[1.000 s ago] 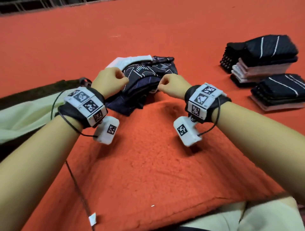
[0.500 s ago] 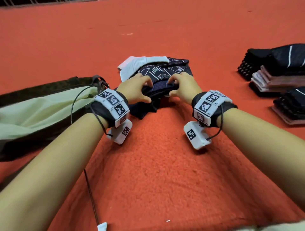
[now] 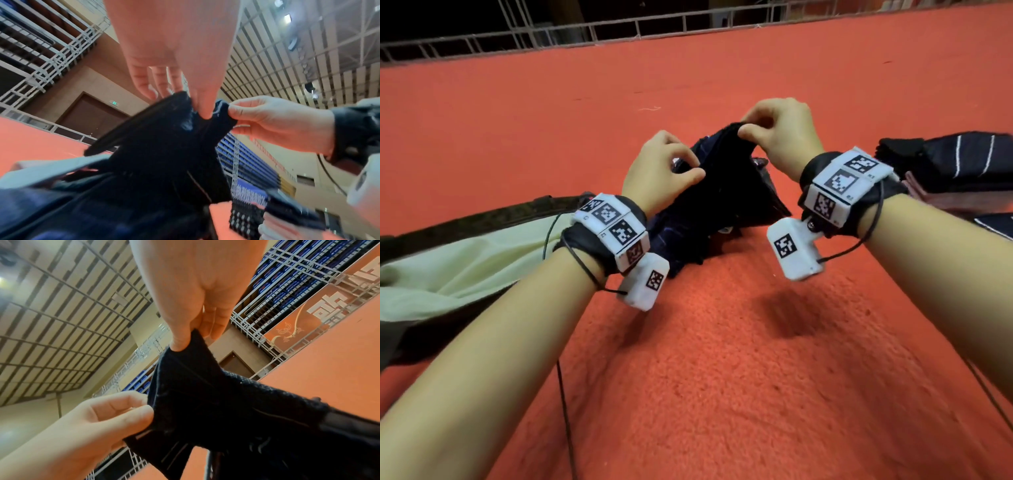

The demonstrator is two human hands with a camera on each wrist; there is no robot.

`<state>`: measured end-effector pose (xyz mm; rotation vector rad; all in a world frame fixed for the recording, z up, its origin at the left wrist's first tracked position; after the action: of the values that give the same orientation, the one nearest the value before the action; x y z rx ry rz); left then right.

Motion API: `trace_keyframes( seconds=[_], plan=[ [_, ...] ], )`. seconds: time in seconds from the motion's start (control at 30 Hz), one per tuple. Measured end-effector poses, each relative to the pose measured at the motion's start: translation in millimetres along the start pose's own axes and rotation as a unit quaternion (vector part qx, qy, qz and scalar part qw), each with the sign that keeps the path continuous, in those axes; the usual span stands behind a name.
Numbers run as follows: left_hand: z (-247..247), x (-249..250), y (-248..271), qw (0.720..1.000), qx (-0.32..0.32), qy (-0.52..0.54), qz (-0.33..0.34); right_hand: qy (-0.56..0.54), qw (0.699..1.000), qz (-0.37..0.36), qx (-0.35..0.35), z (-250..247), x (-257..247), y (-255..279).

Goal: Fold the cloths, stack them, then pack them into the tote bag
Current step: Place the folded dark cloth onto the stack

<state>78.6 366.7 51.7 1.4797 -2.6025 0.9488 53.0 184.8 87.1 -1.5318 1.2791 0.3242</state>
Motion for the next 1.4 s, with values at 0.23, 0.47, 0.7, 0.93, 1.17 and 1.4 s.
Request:
trace_keyframes(
  seconds=[0.23, 0.47, 0.7, 0.93, 1.17, 1.4],
  plan=[
    [-51.5, 29.8, -36.1, 0.986, 0.12, 0.109, -0.031, -0.081, 0.994, -0.023, 0.074, -49.0, -28.8, -11.4],
    [-67.0, 54.4, -75.2, 0.99, 0.077, 0.103, -0.053, -0.049, 0.997, 0.004, 0.059, -79.1, -39.8, -7.5],
    [-81.4, 88.6, -80.0, 0.969, 0.145, 0.197, -0.016, -0.084, 0.985, -0.05, 0.139, -103.1, -55.3, 0.0],
    [-40.0, 117.0, -51.9, 0.941, -0.1, 0.32, -0.037, -0.233, 0.963, 0.031, 0.131, -121.6, -43.5, 12.9],
    [13.4, 131.3, -27.1, 0.927, -0.128, 0.351, -0.03, -0.17, 0.972, 0.13, 0.096, -141.8, -37.2, 41.1],
    [0.4, 168.1, -24.9, 0.938, -0.113, 0.32, 0.075, 0.107, 0.985, 0.123, -0.055, -154.7, -33.8, 67.2]
  ],
)
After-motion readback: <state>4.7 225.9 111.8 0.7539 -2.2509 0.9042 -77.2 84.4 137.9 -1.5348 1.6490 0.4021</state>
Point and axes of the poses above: each hand's wrist, its own y-axis away from the middle knuckle, its own z-axis out of the palm, x = y × z, the point moved 4 cm from there along -y, towards the middle knuckle, and after that the axes turned 15 degrees about -y, right-handed, at the moved point
